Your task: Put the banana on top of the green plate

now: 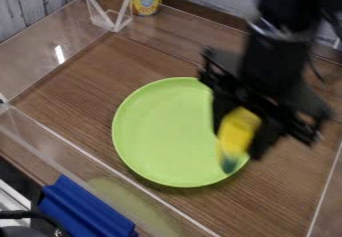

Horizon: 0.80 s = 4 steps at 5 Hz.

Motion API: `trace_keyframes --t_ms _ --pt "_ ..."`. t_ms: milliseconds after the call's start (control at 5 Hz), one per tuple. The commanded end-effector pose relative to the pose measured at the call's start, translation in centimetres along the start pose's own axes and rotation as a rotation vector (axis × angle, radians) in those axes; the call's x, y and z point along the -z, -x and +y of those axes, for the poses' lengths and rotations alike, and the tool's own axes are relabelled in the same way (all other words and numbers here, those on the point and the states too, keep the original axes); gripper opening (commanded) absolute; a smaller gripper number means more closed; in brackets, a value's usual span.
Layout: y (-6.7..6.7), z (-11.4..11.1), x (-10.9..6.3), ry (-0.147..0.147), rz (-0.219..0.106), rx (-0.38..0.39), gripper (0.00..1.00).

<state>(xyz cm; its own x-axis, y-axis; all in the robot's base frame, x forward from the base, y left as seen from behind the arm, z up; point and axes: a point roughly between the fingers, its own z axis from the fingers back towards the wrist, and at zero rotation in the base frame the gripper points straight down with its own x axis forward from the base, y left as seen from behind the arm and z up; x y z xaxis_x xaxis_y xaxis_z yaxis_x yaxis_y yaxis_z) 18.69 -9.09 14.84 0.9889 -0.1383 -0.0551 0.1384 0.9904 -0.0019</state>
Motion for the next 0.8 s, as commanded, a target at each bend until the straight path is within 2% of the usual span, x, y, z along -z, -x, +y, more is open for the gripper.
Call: trace_keyframes --t_ms 0,200,600 --pt "1.2 3.2 -0.4 0.005 -0.034 -0.017 0.0" --pt "1.5 4.7 0.0 0.006 -0.049 -0.022 0.0" --pt "1.0 4.7 2.3 0.011 -0.073 -0.057 0.0"
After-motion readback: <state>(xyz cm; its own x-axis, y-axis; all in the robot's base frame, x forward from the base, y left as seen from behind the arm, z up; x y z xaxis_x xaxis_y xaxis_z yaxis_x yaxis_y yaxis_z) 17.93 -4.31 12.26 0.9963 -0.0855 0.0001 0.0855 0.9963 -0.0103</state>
